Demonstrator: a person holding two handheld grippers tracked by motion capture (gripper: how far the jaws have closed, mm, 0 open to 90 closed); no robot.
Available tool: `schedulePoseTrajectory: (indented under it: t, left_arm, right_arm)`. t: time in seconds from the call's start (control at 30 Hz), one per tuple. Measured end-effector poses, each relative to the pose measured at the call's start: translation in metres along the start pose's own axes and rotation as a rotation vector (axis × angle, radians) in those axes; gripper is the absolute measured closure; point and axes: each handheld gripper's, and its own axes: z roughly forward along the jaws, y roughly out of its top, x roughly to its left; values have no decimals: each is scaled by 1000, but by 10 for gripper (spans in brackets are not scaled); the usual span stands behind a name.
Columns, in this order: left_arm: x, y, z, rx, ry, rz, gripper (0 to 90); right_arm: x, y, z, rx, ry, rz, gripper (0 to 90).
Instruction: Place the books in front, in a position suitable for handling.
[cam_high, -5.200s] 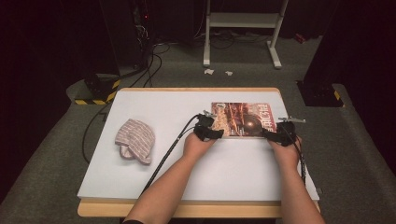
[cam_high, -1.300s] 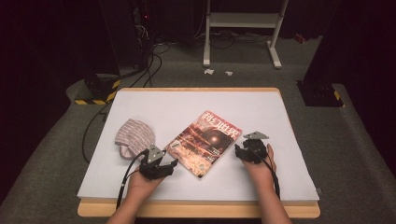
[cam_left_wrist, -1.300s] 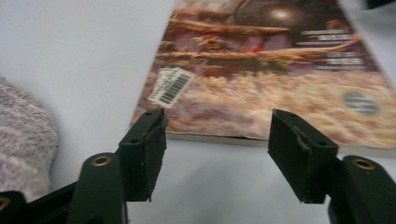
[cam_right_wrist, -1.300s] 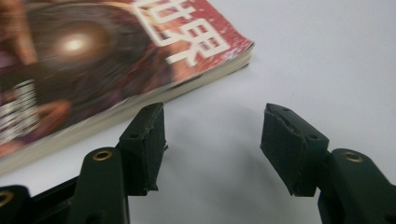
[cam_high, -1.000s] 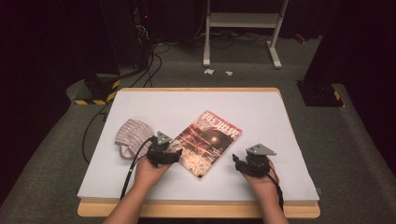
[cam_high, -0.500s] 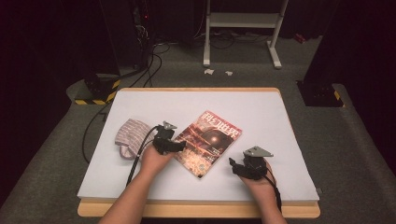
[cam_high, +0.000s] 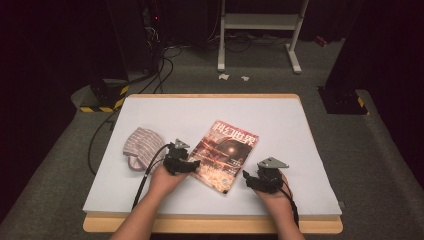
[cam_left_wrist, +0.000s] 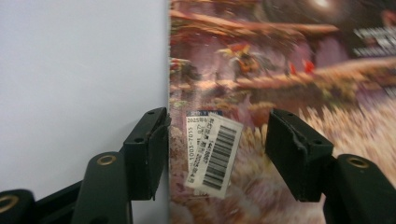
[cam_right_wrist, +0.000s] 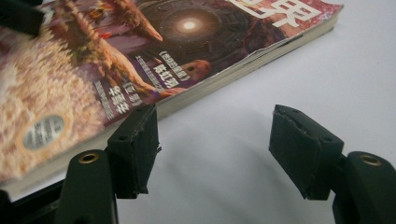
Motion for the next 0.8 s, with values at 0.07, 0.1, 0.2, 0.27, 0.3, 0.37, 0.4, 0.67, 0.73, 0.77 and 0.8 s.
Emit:
schedulePoseTrajectory:
  t: [0.07, 0.1, 0.2, 0.27, 0.3, 0.37, 0.4, 0.67, 0.73, 0.77, 0.8]
  left_arm:
    - [-7, -5, -3, -4, -18, 18, 395]
    - [-18, -12, -7, -9, -38, 39, 395]
    - [-25, -19, -10, -19, -44, 51, 391]
    - [-30, -25, -13, -34, -64, 64, 392]
    - [-30, -25, -13, -34, -64, 64, 393]
    - [-33, -28, -15, -40, -77, 74, 395]
    - [-34, -30, -15, -44, -85, 77, 397]
    - [-41, -30, -17, -26, -139, 119, 437]
    - [-40, -31, -17, -35, -147, 118, 437]
    - [-40, -31, -17, -35, -147, 118, 435]
    - [-39, -31, -16, -35, -149, 116, 429]
  right_arm:
    - [-1, 0, 0, 1, -1, -2, 330]
    - [-2, 0, 0, 0, -1, 7, 334]
    - [-7, 1, -3, -12, -14, 23, 340]
    - [-11, 2, -6, -23, -22, 39, 338]
    - [-11, 2, -6, -23, -22, 39, 338]
    - [-15, 4, -10, -47, -25, 55, 339]
    - [-15, 5, -11, -50, -26, 55, 340]
    - [-10, 9, -2, -19, -17, 40, 346]
    - [-9, 8, 0, 6, -1, 48, 347]
    - [-9, 8, 0, 6, -1, 48, 347]
    - [-9, 6, 1, 20, 1, 53, 337]
